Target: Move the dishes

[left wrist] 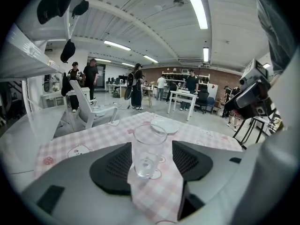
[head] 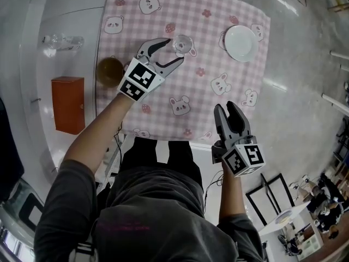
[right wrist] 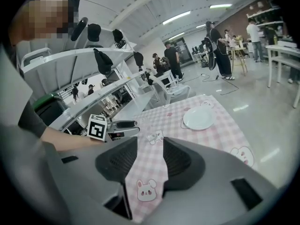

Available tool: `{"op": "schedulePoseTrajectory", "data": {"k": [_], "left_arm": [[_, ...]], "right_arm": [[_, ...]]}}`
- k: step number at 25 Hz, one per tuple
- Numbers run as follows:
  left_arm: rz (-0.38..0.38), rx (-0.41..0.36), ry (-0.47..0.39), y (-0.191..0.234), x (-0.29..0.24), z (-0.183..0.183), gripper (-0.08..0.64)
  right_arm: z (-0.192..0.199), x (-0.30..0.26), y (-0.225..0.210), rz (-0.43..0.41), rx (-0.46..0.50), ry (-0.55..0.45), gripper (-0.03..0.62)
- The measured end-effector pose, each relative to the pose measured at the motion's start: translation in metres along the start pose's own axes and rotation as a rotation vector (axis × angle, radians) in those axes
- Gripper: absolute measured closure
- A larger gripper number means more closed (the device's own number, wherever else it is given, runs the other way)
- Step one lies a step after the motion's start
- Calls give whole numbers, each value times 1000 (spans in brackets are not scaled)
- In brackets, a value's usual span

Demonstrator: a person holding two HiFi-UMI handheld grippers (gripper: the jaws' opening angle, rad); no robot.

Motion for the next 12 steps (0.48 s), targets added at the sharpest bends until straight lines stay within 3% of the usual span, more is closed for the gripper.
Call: {"op": "schedulePoseTrajectory", "data": {"k": [12], "left_arm": [[18, -8, 28, 4, -25, 10, 284]], "right_arm": [[15, -2, -13, 11, -35, 47, 430]]}}
Point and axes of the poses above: the fingertips, and each gripper's own axes: x backward along the fingers, y to its left, z out of its underside, the point moved 3 cm from there along x, backward along the fingers, and after that the axes turned 8 degrees about -y, right-handed, at the moved point
